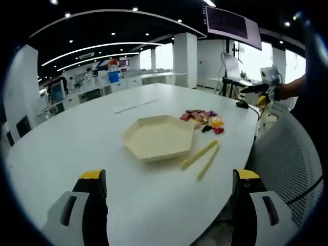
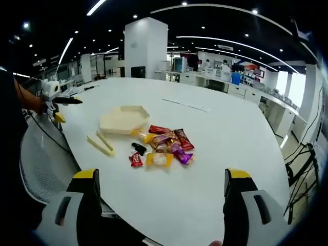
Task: Place the target food into the container with the food tongs after gripping and lifting it, then release it inside without dropping or visibly crushing the food.
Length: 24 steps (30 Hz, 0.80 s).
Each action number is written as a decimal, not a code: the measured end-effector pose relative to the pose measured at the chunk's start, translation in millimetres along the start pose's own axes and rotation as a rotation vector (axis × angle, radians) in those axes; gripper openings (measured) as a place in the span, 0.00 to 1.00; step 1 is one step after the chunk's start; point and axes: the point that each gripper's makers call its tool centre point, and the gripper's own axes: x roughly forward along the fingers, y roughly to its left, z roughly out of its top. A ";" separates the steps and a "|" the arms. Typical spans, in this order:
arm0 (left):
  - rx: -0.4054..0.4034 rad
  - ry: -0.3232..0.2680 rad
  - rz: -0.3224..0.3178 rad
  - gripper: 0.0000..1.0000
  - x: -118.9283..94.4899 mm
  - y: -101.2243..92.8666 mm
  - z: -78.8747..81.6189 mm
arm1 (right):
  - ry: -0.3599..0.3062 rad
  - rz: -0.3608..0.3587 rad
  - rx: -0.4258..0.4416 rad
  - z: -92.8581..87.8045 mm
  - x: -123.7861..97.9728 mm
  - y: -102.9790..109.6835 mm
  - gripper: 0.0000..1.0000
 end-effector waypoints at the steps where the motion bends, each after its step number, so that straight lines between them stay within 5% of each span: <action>1: -0.005 0.001 0.001 0.99 0.0 0.7 -0.5 | 0.001 0.000 -0.001 0.1 0.2 0.0 0.99; 12: 0.004 0.026 -0.022 0.99 2.8 -4.9 -6.3 | 0.005 -0.012 0.017 5.9 9.4 -2.6 0.96; 18: -0.037 0.001 0.022 0.99 -0.7 8.9 -1.0 | 0.007 0.000 0.020 6.9 13.1 -0.4 0.96; 24: -0.035 -0.018 0.001 0.99 0.3 8.5 4.6 | 0.034 0.073 0.037 15.0 20.6 12.7 0.98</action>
